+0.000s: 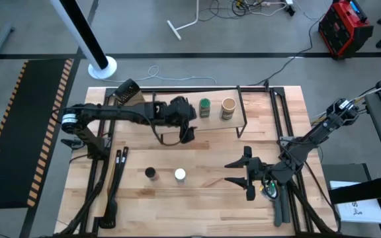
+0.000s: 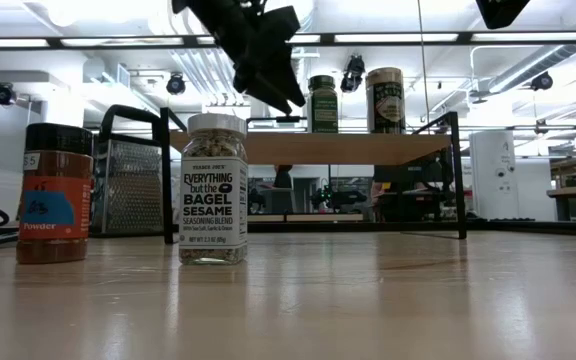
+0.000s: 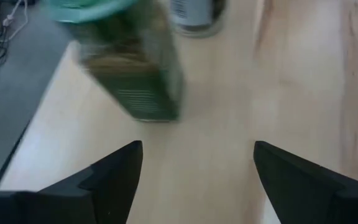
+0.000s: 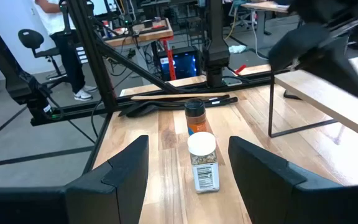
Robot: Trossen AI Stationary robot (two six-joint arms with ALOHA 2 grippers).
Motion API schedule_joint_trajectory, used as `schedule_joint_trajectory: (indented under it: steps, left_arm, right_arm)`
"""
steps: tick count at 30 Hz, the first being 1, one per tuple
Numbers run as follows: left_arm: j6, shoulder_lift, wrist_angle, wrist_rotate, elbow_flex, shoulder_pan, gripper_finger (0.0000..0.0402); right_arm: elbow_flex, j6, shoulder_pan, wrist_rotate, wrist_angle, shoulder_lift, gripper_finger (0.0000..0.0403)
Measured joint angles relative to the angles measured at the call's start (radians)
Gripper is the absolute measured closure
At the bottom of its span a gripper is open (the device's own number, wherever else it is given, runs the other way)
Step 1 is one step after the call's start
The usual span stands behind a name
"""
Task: Shelf spices
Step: Remove the green seasoning bottle from the shelf
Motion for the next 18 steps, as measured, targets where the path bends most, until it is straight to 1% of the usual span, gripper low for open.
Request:
schedule_joint_trajectory:
  steps: [7,11,15,18]
  left_arm:
    - [-0.003,0.0,0.065,0.148,0.0,0.099,0.0099]
    - [0.003,0.015,0.108,0.174,0.003,0.116,0.0101]
    - [0.027,0.031,0.155,0.174,0.004,0.121,0.01]
    - [0.038,0.041,0.161,0.172,0.004,0.128,0.0098]
  right_arm:
    - [0.0,-0.007,0.0,0.0,0.0,0.0,0.0204]
    - [0.0,-0.008,0.0,0.0,0.0,0.0,0.0204]
    - [0.0,-0.008,0.0,0.0,0.001,0.0,0.0204]
    - [0.0,-0.007,0.0,0.0,0.001,0.0,0.0204]
